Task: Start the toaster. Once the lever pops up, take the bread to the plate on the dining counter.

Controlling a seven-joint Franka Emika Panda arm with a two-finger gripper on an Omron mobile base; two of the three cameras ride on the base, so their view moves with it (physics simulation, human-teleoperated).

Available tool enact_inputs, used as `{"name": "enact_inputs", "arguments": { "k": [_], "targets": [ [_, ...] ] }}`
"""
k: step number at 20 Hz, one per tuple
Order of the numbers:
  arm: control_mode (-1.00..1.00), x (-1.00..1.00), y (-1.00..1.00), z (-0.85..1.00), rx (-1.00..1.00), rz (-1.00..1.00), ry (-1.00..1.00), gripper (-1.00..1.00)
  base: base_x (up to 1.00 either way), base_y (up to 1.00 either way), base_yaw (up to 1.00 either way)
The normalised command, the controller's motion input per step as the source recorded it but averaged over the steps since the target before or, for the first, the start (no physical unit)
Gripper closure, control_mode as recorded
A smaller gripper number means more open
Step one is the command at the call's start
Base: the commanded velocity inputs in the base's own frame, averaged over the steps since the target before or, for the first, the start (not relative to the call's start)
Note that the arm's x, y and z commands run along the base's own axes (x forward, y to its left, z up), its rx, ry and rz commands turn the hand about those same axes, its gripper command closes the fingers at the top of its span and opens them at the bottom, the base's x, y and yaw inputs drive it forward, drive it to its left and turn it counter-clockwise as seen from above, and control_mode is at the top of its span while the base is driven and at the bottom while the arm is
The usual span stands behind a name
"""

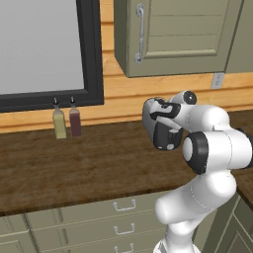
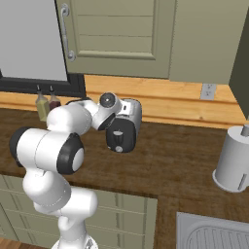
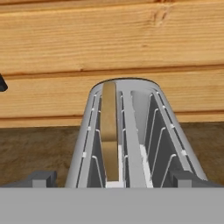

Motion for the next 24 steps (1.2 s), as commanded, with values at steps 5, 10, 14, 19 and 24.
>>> {"name": "enact_inputs", "arguments": {
  "k": [5,10,14,19,24],
  "targets": [
    [-1.00,0.05,0.17,0.00,0.00,0.00,0.05,-1.00,0.00,0.00,0.00],
    [-1.00,0.07,0.00,0.00,0.00,0.00,0.01,-1.00,0.00,0.00,0.00],
    [-1.00,0.11,0.00,0.00,0.00,0.00,0.01,-1.00,0.00,0.00,0.00],
    [-1.00,0.18,0.00,0.00,0.00,0.00,0.04,-1.00,0.00,0.00,0.00],
    [-1.00,0.18,-0.04,0.00,0.00,0.00,0.04,-1.00,0.00,0.00,0.00]
  ]
}}
